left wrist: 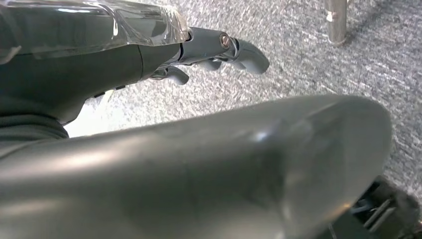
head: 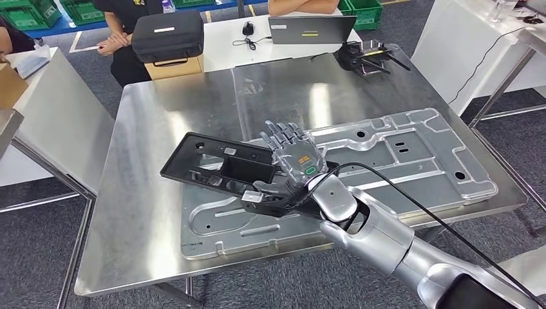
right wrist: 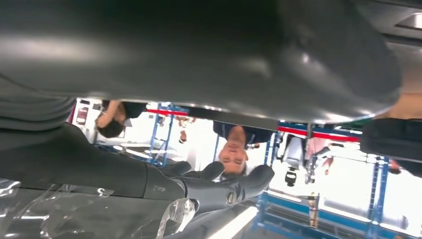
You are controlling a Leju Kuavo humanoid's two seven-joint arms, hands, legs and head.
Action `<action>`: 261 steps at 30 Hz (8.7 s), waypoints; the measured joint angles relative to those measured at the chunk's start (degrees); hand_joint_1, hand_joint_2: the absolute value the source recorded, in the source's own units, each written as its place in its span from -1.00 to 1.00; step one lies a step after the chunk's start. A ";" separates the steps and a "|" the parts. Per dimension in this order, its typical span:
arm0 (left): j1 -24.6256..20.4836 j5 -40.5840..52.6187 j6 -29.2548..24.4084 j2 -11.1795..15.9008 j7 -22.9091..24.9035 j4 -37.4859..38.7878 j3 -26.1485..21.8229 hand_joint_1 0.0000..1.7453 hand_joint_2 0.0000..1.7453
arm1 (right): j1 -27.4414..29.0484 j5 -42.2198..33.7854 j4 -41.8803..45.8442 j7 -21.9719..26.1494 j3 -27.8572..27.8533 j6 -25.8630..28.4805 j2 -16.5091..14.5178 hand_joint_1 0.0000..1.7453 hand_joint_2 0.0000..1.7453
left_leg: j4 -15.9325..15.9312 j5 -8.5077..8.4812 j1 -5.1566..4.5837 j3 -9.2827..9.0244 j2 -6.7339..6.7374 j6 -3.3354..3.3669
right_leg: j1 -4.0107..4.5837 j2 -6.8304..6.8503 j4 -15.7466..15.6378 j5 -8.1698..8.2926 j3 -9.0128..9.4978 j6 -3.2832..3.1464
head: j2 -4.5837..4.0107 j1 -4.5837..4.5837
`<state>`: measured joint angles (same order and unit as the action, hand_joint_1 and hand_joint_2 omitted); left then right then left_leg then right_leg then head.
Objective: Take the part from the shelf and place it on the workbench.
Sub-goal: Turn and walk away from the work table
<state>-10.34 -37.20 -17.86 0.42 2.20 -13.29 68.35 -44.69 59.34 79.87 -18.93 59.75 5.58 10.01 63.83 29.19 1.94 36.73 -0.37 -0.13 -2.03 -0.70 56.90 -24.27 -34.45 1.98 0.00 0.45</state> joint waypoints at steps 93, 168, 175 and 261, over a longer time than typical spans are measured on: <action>2.14 -0.02 -5.55 -0.17 1.45 0.02 -3.02 -1.00 -1.00 | 41.01 -63.20 -64.58 9.49 -25.06 3.42 -13.91 -1.00 -1.00 | -3.95 -0.88 -2.07 -4.29 -1.94 1.45 | 0.59 0.37 -2.74 -2.05 5.46 -0.67 | 0.00 0.09; 1.38 1.24 -5.65 -0.91 2.44 0.02 -2.99 -1.00 -1.00 | 39.99 -63.09 -66.60 8.35 -24.89 4.23 -14.63 -1.00 -1.00 | -9.68 -5.59 -1.77 -5.07 1.55 2.24 | 0.52 4.94 -0.46 -5.36 5.95 1.56 | 0.00 0.33; 1.44 1.54 -5.66 -1.03 2.44 0.02 -2.99 -1.00 -1.00 | 40.29 -63.08 -66.60 8.35 -24.81 4.23 -14.53 -1.00 -1.00 | -9.84 -5.67 -1.61 -5.52 -3.47 2.80 | 0.45 0.47 11.44 -8.12 -1.12 1.85 | 0.00 0.01; 3.06 1.01 -7.03 -0.66 2.34 0.02 -2.61 -1.00 -1.00 | 40.07 -66.66 -66.60 5.97 -23.04 3.02 -12.55 -1.00 -1.00 | -9.64 -5.56 -3.13 -5.41 1.17 3.96 | 1.46 3.40 4.49 -8.80 4.55 0.25 | -0.01 0.08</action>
<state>-7.29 -36.19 -24.90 -0.24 4.53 -13.27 65.74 -4.63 -7.32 13.26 -12.96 36.70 8.60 -2.54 54.19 23.63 -1.19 31.31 0.80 3.83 -0.57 2.69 61.39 -33.07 -29.90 2.24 -0.01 0.53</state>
